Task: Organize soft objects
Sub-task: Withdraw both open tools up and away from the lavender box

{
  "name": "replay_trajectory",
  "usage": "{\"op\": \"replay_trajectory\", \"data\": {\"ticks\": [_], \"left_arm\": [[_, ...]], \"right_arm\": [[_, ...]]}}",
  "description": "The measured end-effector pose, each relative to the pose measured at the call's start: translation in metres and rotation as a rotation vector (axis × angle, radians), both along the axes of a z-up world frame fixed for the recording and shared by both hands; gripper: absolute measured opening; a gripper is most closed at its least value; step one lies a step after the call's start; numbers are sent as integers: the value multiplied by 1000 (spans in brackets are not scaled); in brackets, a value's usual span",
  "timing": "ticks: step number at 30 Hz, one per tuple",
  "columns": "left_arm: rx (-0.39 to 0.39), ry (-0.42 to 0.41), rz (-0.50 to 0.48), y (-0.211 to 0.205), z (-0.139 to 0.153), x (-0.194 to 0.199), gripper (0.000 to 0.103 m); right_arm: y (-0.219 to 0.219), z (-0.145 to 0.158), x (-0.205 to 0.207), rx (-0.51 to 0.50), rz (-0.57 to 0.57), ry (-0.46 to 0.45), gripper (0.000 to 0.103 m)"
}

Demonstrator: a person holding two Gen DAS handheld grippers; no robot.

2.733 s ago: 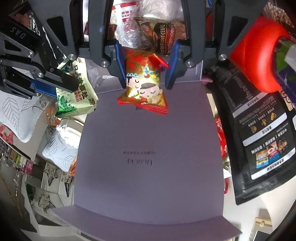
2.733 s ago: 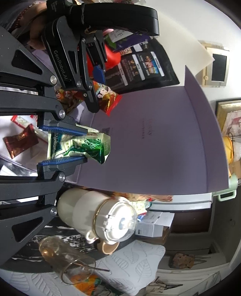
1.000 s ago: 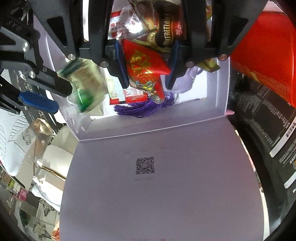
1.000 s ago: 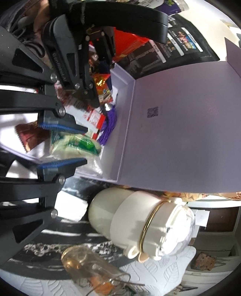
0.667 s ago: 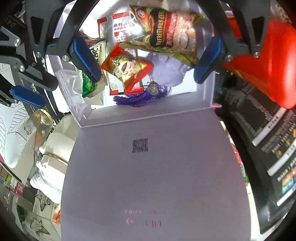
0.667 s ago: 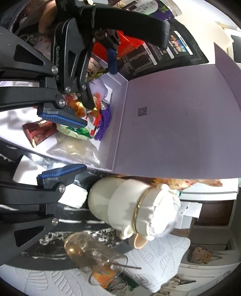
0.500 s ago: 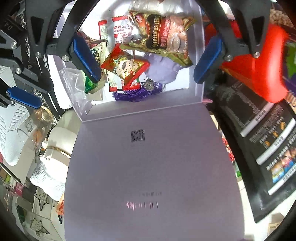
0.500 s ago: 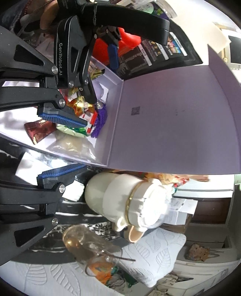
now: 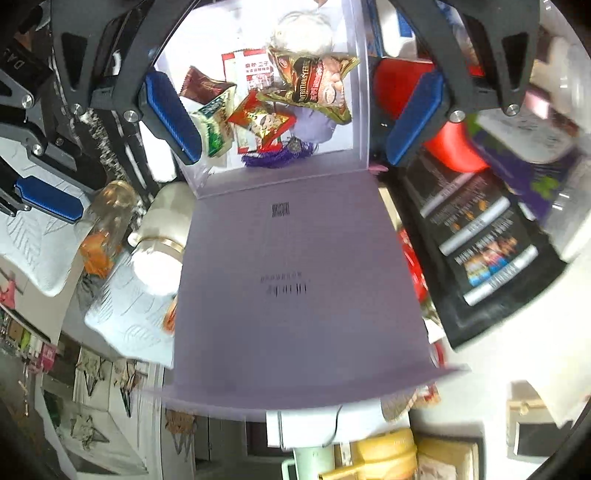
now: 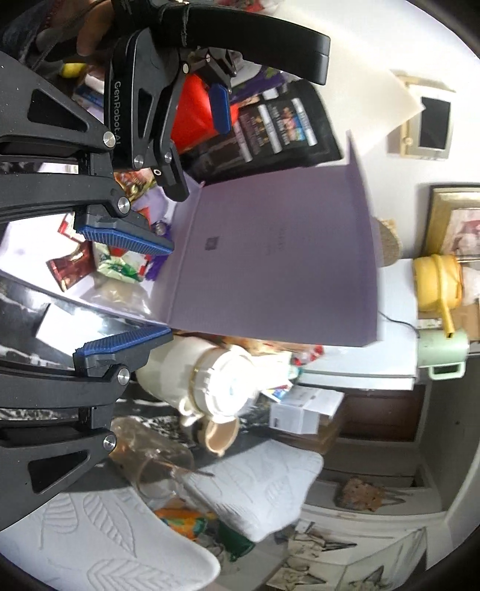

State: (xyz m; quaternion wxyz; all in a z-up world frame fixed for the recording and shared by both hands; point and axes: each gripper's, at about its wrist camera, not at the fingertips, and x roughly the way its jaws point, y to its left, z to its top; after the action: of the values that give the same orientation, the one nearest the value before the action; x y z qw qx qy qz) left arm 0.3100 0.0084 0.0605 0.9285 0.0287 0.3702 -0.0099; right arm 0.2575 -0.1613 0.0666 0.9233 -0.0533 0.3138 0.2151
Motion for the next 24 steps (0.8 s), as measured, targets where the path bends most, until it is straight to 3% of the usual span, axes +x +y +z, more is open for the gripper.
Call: {"op": "replay_trajectory", "data": {"ticks": [5,7,12,16,24], "left_arm": [[5,-77,2,-2,34,-26,102],[8,-110,1,-3,46,-38,102],[3,-165,2,-3,67,-64,102],[11,-215,21,-1,80,-85,102],[25,-291,30,3,101,-128,103]], "right_arm": [[-5,30,-22,9,-2,-62,40],[-9,41,-33,13,-2,-92,48],[-15,66,-60,29,-4,-160,54],[-20,83,-82,55,-15,-208,71],[-24,102,-122,75,-17,-280,84]]}}
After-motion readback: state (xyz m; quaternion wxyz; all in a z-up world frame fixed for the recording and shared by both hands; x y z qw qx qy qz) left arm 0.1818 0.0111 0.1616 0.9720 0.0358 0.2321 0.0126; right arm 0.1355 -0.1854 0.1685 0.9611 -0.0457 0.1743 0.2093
